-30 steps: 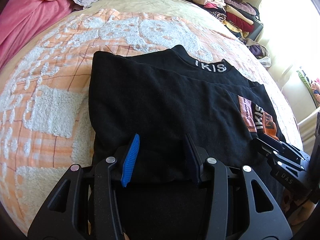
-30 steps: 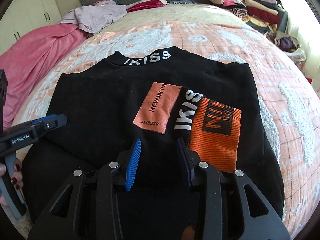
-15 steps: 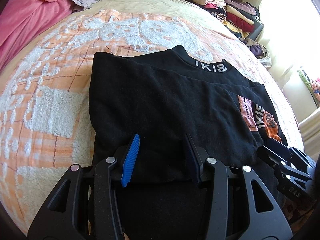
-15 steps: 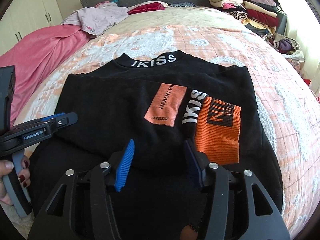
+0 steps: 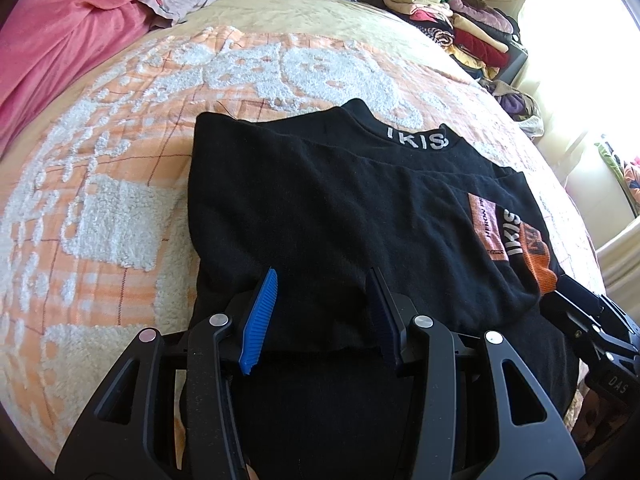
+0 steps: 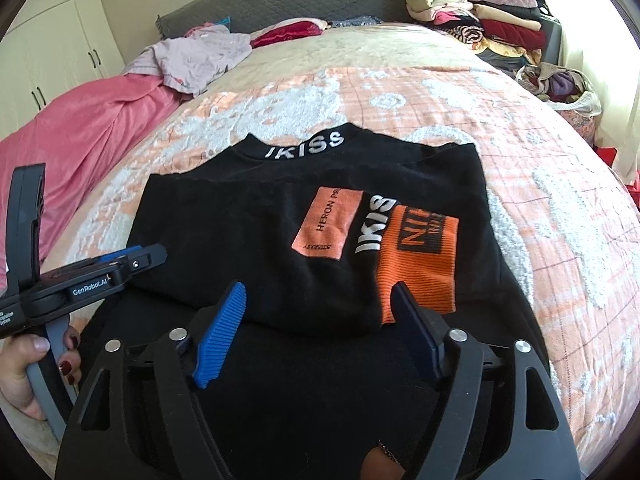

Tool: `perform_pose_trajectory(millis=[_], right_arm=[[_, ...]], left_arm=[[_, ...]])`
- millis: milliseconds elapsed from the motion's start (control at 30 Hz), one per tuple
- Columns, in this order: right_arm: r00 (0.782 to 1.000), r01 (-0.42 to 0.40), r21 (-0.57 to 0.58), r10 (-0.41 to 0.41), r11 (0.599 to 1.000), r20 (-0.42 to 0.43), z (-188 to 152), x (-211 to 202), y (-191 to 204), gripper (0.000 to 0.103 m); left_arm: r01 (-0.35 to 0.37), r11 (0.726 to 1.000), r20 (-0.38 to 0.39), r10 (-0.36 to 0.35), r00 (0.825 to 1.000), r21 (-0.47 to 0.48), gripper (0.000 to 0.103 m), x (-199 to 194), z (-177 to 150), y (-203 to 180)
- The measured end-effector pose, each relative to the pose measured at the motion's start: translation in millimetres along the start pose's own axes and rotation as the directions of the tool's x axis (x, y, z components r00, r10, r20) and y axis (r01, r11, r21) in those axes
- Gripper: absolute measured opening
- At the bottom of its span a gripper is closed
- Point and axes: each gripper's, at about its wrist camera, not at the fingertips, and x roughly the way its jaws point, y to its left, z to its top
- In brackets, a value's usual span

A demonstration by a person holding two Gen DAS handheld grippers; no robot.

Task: Fold small clothes
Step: 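Move both open grippers back toward the hem of the black sweatshirt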

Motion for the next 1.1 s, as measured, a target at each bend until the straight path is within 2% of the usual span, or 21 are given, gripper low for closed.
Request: perform_pose_trajectory(millis=[333,467,500,533,600,800,1100], right_arm=[[0.998,0.015,0.041,-0.018,0.999,0.053,0.8,-20.3,-4.8,0.080],[0.997,0.018,0.049,-0.022,0.999,0.075,0.8,-29.6,-6.9,0.080],[0.997,0.019,0.051,-0.023,0.999,0.079,0.7,-31.9,-7.2,0.081],[0.996,0.020,0.053,-0.024,0.998,0.084,0.7,-33.8,-7.6,0.088],[0.995,0.018,0.060,-0.024,0.998,0.099,0.9,-38.8,-8.4,0.090],[0.992,0.009,0.074,-0.018,0.997,0.126,-0.1,-50.8,-8.4,0.091],[0.986,-0.009,0.073,-0.003,0.997,0.167,-5.6,-70.6,-4.9,0.092]], left_arm=[[-0.009,1.000,0.043,0.010,0.999,-0.005,0.043,-23.8,-1.8,2.1],[-0.016,1.000,0.063,0.016,0.998,-0.003,0.047,-34.6,-3.0,2.4],[-0.019,1.000,0.068,0.019,0.997,-0.002,0.048,-37.2,-3.3,2.3],[-0.021,1.000,0.073,0.021,0.997,-0.002,0.048,-39.7,-3.5,2.8],[-0.023,1.000,0.085,0.022,0.996,0.001,0.049,-45.6,-4.2,2.2],[-0.030,1.000,0.112,0.029,0.993,0.008,0.057,-59.6,-7.3,-1.1],[-0.038,0.999,0.142,0.036,0.989,0.009,0.076,-79.3,-13.0,-3.8]])
